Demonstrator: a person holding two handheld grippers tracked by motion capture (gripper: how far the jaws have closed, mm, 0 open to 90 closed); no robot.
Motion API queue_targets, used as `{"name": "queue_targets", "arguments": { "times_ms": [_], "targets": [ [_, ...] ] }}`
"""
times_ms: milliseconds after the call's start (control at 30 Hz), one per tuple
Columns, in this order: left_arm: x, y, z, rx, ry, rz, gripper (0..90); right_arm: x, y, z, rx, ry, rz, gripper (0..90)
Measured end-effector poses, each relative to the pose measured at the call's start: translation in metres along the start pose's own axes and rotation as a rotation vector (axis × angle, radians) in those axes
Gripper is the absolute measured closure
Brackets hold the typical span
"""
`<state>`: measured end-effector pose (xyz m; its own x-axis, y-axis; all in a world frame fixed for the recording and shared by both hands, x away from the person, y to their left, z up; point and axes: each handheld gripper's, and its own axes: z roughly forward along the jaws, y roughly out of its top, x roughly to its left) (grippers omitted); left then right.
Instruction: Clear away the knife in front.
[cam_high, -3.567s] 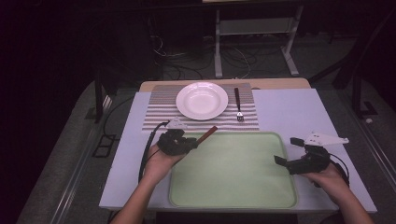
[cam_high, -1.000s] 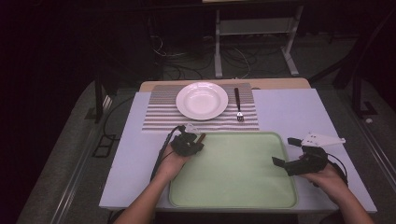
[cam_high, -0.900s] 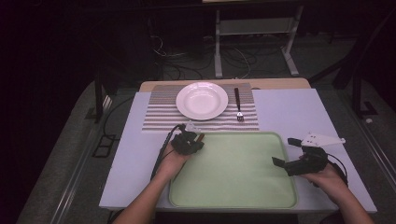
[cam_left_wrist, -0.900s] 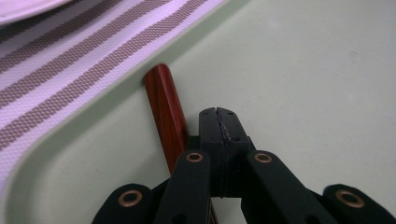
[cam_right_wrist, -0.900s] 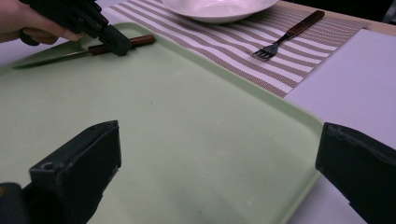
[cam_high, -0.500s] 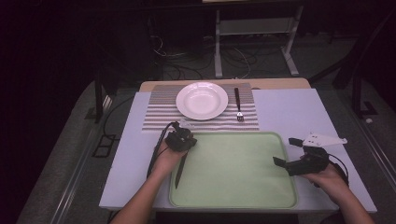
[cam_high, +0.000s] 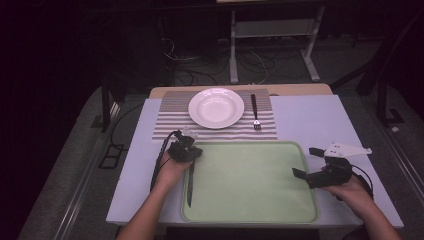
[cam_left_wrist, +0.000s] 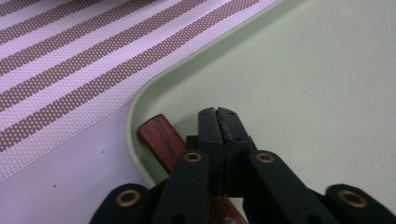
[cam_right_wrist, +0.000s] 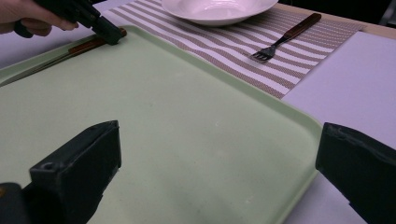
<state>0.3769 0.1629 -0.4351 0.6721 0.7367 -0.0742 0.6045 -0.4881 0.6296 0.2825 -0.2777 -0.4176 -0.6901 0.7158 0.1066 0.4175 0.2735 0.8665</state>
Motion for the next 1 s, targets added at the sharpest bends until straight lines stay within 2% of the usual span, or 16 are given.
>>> {"name": "queue_targets", "arguments": {
  "times_ms": [200,267,433,533,667,833,1000],
  "targets": [
    [-0.005,0.001,-0.014,-0.093,-0.080,0.024,77.8,0.000,0.000,0.000,0.001,0.001,0.000,0.3],
    [-0.008,0.001,-0.022,-0.115,-0.102,0.050,71.5,0.000,0.000,0.000,0.001,0.002,0.001,0.3],
    [-0.014,-0.004,-0.042,-0.181,-0.179,0.074,50.9,0.000,0.000,0.000,0.002,0.001,0.003,0.3],
    [-0.016,-0.009,-0.053,-0.221,-0.180,0.086,41.9,-0.001,0.000,0.000,0.001,0.001,0.005,0.3],
    [-0.016,-0.015,-0.063,-0.264,-0.196,0.072,31.2,0.000,0.000,0.001,0.005,0.002,0.002,0.3],
    [-0.016,-0.024,-0.070,-0.282,-0.181,0.069,19.6,0.000,0.000,0.001,0.005,0.002,0.002,0.3],
    [-0.014,-0.034,-0.075,-0.294,-0.173,0.079,14.3,0.000,0.000,0.000,0.005,0.000,0.004,0.3]
  ]
}}
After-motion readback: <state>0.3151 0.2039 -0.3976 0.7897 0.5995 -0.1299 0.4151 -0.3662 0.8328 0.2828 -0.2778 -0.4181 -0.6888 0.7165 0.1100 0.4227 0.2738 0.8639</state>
